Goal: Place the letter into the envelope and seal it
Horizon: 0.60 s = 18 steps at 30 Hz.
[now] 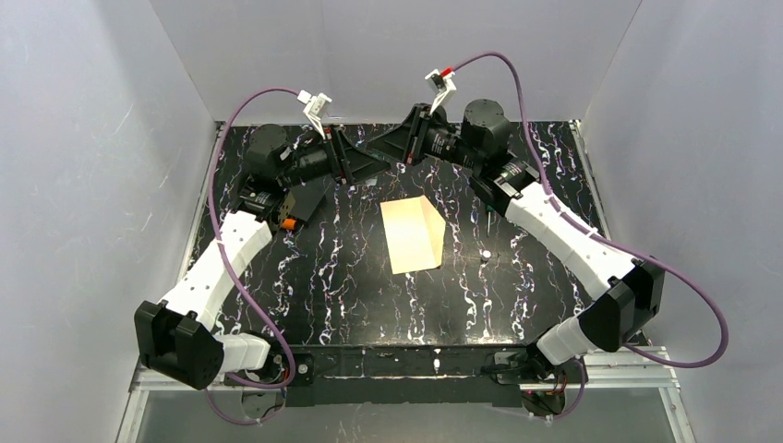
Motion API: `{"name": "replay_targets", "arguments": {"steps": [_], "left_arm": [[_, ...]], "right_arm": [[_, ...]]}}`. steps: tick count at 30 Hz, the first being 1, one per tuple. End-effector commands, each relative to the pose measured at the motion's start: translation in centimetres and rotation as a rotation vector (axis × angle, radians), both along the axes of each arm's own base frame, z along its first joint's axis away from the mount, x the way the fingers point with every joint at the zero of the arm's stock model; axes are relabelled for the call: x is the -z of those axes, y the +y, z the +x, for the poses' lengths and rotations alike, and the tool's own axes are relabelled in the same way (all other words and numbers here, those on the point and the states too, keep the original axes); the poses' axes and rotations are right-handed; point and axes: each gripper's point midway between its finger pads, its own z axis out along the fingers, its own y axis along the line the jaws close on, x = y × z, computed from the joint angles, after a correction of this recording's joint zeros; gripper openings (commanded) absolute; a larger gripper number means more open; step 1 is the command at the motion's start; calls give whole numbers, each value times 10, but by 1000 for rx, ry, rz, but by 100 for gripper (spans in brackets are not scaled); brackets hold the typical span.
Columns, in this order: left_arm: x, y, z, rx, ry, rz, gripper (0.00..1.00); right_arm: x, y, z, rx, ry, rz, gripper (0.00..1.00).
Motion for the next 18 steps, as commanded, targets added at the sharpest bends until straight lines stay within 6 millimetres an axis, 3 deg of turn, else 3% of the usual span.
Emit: {"name": "replay_targets", "arguments": {"steps": [1,5,8,9,12,13,15,18], "left_arm": [[-15,3,-18,51,-8,-3,51],[-16,-1,-21,93,8,-4,35],[-12,-3,-24,133,23,0,5],[-9,-3,-25,135,24,3,0],[-3,-1,-21,101,3,15,0],[-2,1,-19,82,-8,19,0],[-2,3,-13,40,-34,27,0],[-6,6,-1,-29,-46,25,0]], "right_arm": [[-4,4,-11,-98,-73,-39,9],[1,8,-12,-121,-39,-19,10],[-3,9,-9,-102,-13,9,14],[-4,9,-6,-84,2,21,22],[-15,3,1,-19,38,81,69],[-18,0,1,0,46,99,78],[-23,-5,1,25,35,140,88],[-25,-15,0,74,9,173,94]]}}
